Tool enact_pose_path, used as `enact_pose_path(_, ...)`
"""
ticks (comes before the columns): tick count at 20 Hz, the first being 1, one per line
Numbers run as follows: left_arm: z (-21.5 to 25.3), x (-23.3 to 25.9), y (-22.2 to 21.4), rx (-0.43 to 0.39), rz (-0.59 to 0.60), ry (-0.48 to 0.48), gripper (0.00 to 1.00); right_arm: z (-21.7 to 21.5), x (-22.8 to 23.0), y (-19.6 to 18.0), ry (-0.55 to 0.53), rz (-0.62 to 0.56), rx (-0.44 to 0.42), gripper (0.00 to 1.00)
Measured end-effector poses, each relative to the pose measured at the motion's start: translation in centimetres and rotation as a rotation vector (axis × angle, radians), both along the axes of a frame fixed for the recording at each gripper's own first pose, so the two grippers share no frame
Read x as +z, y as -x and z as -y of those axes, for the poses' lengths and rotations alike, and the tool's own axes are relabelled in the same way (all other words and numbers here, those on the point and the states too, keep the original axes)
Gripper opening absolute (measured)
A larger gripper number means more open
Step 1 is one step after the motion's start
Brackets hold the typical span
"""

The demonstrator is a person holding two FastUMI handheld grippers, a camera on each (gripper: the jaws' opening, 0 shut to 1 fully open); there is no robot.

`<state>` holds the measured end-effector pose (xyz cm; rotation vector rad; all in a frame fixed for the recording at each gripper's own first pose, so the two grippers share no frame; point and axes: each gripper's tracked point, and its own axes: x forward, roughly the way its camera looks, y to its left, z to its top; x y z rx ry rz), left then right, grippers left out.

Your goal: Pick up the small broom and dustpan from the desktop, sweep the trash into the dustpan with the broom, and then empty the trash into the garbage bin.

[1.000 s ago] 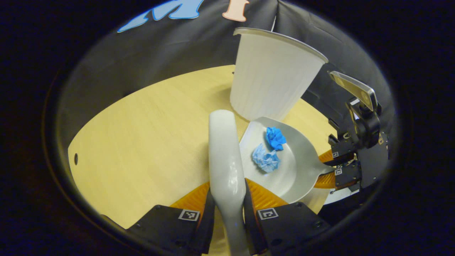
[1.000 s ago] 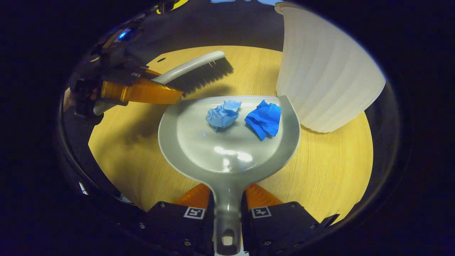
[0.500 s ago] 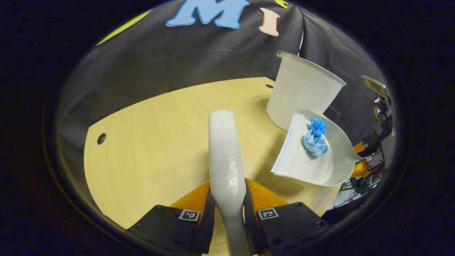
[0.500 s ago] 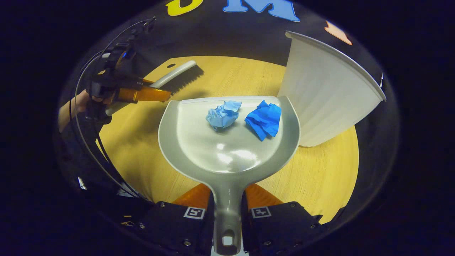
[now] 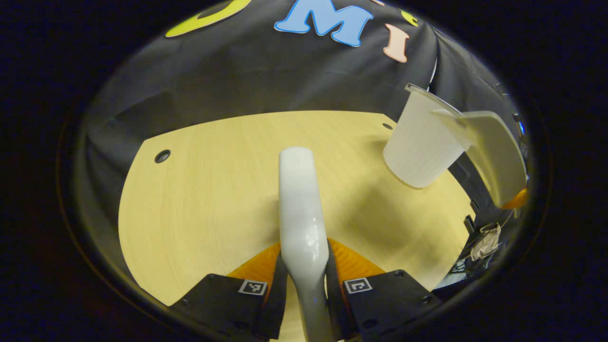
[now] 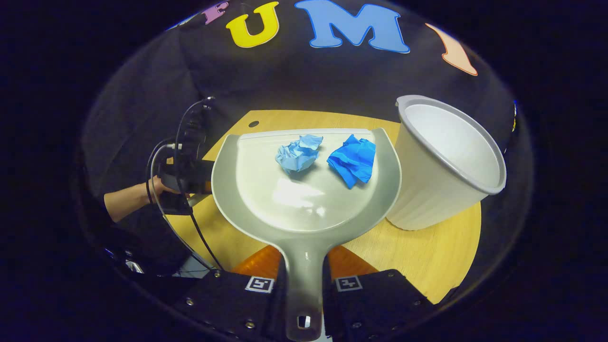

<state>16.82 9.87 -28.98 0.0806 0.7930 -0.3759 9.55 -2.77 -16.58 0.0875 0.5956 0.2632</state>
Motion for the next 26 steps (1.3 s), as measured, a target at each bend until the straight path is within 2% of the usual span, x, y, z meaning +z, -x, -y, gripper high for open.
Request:
enact_pose_path(2,0.2,0.2,0.1,0.021,0.003,0.009,0.47,-0.3,-0.4,-0.3,-0.020,0.039,-0.022,0.33)
enact_pose_path(4,0.0,0.6,0.4,0.038,0.008,0.016,0.43,-0.8,-0.6,-0.4,-0.046,0.065,-0.053,0.32)
enact_pose_path(6,0.0,1.0,0.6,0.052,0.021,0.009,0.47,-1.7,-0.5,-0.5,-0.098,0.082,-0.077,0.33)
enact_pose_path(8,-0.3,1.4,0.9,0.066,0.028,0.000,0.43,-2.4,0.1,-1.3,-0.148,0.103,-0.116,0.32)
enact_pose_path(11,-1.1,1.7,1.7,0.093,0.025,0.008,0.44,-3.2,1.4,-2.6,-0.238,0.131,-0.181,0.32)
enact_pose_path(14,-1.8,1.6,2.3,0.118,0.022,0.016,0.45,-4.0,2.9,-3.2,-0.404,0.145,-0.230,0.32)
enact_pose_path(20,-1.4,0.9,3.8,0.135,0.002,0.017,0.43,-4.8,7.3,-3.5,-0.826,0.192,-0.290,0.32)
enact_pose_path(24,-0.9,0.7,4.3,0.134,-0.006,0.014,0.43,-4.8,8.7,-3.5,-1.037,0.199,-0.329,0.32)
enact_pose_path(26,-0.6,0.7,4.5,0.127,-0.005,0.007,0.46,-5.2,9.1,-3.6,-1.139,0.203,-0.335,0.32)
